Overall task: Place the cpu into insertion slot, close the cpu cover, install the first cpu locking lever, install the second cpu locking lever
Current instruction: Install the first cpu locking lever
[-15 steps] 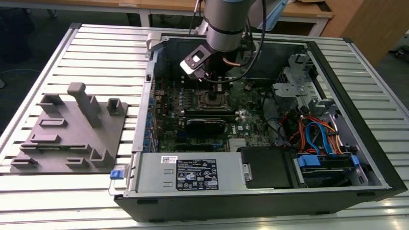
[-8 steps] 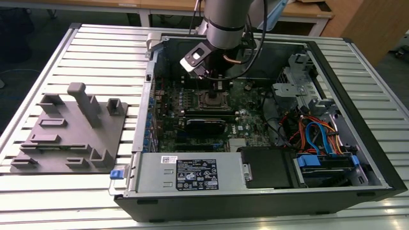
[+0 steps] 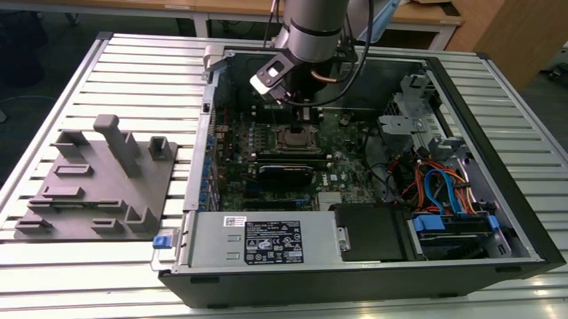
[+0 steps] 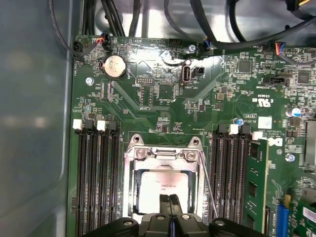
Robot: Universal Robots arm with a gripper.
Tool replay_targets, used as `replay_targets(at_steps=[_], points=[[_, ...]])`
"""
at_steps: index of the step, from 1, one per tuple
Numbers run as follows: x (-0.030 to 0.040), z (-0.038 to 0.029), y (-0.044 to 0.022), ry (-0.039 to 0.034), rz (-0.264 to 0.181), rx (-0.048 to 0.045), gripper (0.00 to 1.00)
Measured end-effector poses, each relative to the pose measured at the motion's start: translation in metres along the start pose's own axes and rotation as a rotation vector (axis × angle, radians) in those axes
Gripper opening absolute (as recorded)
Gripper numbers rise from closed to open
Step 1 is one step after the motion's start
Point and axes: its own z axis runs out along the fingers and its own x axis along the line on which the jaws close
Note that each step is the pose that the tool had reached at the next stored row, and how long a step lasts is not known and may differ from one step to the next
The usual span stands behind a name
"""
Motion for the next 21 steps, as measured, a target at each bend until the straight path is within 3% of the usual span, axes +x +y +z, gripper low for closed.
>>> replay_targets(at_steps=[14, 21], points=[[-0.0002, -0.0140, -0.0003, -0.0175, 0.000, 0.0004, 0.10], [-0.0004, -0.0187, -0.0005, -0.0318, 0.001, 0.0009, 0.10]])
